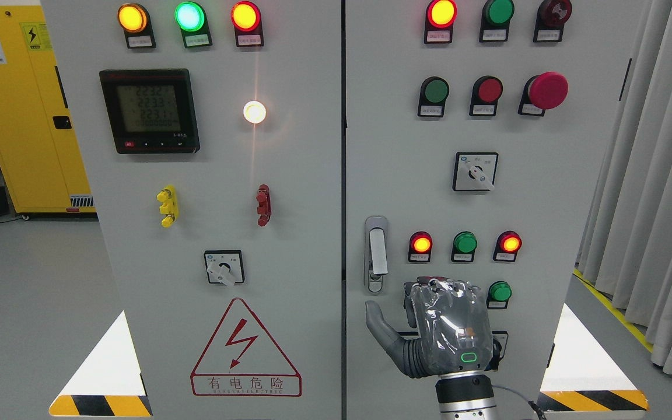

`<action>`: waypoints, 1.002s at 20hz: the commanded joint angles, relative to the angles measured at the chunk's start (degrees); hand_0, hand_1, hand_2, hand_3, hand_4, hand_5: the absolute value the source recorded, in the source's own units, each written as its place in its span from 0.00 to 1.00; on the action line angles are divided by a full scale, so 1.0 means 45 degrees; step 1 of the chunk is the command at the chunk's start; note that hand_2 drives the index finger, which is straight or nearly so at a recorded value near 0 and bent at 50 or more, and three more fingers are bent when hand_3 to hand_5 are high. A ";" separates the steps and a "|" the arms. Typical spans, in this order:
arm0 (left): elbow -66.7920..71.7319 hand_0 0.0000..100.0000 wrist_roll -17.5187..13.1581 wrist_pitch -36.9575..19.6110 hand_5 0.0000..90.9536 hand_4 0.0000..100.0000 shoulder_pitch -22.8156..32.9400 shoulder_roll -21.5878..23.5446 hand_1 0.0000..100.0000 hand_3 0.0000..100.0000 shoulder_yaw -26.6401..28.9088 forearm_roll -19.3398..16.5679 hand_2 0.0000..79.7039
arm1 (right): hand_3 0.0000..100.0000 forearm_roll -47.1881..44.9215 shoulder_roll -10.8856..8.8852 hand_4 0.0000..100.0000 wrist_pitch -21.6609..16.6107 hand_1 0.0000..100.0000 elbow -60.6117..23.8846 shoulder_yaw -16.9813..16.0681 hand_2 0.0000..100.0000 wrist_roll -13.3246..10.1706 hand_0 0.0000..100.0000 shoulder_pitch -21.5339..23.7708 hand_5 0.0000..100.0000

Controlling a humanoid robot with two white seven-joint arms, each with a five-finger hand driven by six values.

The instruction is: Release door handle

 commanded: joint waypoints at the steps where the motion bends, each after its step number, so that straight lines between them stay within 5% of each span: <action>1: 0.0000 0.12 0.0003 -0.0017 0.00 0.00 0.0000 0.0000 0.56 0.00 0.0003 0.0000 0.00 | 1.00 -0.0029 0.0055 1.00 0.0006 0.20 -0.0055 0.0073 1.00 0.0026 0.30 -0.0279 1.00; 20: 0.0000 0.12 0.0003 0.0003 0.00 0.00 0.0000 0.0000 0.56 0.00 0.0003 0.0000 0.00 | 1.00 -0.0009 0.0055 1.00 0.0239 0.22 0.0629 0.0307 1.00 0.0182 0.30 -0.0885 1.00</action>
